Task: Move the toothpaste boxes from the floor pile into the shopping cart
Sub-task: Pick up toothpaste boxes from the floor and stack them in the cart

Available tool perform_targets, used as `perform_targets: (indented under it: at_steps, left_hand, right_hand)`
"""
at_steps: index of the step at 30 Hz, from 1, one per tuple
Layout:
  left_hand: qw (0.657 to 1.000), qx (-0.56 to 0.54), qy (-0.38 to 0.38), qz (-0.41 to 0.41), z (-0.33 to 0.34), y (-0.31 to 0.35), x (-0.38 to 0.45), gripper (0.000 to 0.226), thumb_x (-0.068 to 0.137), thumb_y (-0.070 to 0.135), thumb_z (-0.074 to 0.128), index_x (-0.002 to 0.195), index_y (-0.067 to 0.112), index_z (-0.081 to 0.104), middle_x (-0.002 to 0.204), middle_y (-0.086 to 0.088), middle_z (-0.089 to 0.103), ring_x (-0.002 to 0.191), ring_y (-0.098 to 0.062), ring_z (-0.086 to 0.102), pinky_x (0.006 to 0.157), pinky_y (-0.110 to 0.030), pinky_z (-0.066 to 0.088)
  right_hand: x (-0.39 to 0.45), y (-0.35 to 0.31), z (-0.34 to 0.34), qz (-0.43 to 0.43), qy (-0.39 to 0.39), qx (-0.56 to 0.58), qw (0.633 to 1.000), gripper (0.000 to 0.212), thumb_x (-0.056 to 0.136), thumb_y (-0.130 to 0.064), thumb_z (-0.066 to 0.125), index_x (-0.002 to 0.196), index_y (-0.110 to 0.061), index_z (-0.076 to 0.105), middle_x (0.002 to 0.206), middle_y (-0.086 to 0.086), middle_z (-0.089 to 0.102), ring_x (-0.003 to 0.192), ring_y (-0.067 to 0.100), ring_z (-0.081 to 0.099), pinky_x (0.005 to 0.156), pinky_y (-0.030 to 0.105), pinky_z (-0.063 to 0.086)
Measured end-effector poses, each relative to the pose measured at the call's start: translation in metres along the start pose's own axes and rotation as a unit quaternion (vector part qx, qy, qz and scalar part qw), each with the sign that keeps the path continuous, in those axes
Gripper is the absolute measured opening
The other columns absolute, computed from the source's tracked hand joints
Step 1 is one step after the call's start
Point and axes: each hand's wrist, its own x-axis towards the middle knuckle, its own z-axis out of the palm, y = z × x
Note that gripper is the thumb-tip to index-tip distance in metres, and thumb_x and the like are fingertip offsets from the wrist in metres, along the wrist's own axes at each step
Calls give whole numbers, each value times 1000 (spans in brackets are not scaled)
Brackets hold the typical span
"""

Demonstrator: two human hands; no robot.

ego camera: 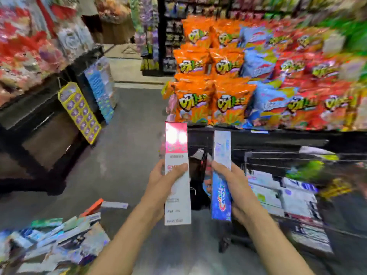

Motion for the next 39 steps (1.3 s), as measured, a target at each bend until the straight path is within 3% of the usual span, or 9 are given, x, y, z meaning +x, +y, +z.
perform_targets:
  at_steps: [4,8,13,17,21,25,30,34,39]
  left_hand:
    - [997,40,-58,-25,96,-38,17,51,75,27,83,116,6,61,93,-20,69,78,-32,67,65,-41,58]
    - [994,57,-85,-43,202,-84,27,27,88,20,74,108,6,63,80,-14,71,64,-26,67,58,-36,54]
    - [987,70,-114,-94,305,-136,39,45,80,26,82,115,6,64,98,-24,72,74,-32,68,71,-47,58]
    - [977,103,-141,-120,369,-171,56,36,86,17,77,116,3,62,89,-17,70,71,-27,66,71,-41,54]
    - [965,138,-170,-143,416,-207,89,45,83,21,80,121,9,59,105,-19,72,89,-35,72,74,-43,57]
    - [953,178,-189,-156,458,-247,136,50,77,25,85,119,16,58,104,-2,74,79,-4,72,62,-17,53]
    - [934,246,-203,-163,497,-309,210,53,73,20,87,113,14,54,90,-3,69,67,-9,66,59,-28,49]
    - [909,309,-231,-157,515,-383,279,64,58,23,96,111,16,60,90,-2,76,76,-12,73,56,-20,52]
    - [882,341,-286,-158,534,-471,334,59,59,11,93,101,23,54,81,13,73,71,3,68,59,-14,50]
  right_hand:
    - [-5,-15,-107,-23,97,57,993,15,93,-19,65,102,-13,55,81,13,63,54,20,59,46,27,51]
    - [-14,-33,-224,-39,177,67,981,14,97,-19,62,106,-11,54,79,10,64,58,22,61,49,29,52]
    - [-21,-45,-343,-44,235,54,969,27,91,-19,70,110,-13,53,80,11,64,59,23,62,52,31,53]
    - [-19,-46,-409,-42,293,50,954,29,88,-11,72,109,-13,53,88,13,65,63,22,64,51,31,55]
    - [-7,-46,-460,-31,350,40,935,37,87,-5,72,115,-4,48,94,13,63,62,11,65,53,25,55]
    - [31,-46,-510,-13,368,11,930,45,81,-12,80,115,-9,50,99,11,64,67,11,66,58,28,55]
    - [106,-29,-571,-5,391,-25,920,40,78,-15,82,108,-16,55,97,5,67,77,10,66,66,25,55]
    - [172,13,-626,2,373,-50,927,26,87,-2,72,106,-10,56,84,-6,69,75,8,64,62,18,52]
    - [239,53,-706,18,321,-157,934,32,75,-20,81,99,-18,59,82,-1,65,58,0,55,54,15,46]
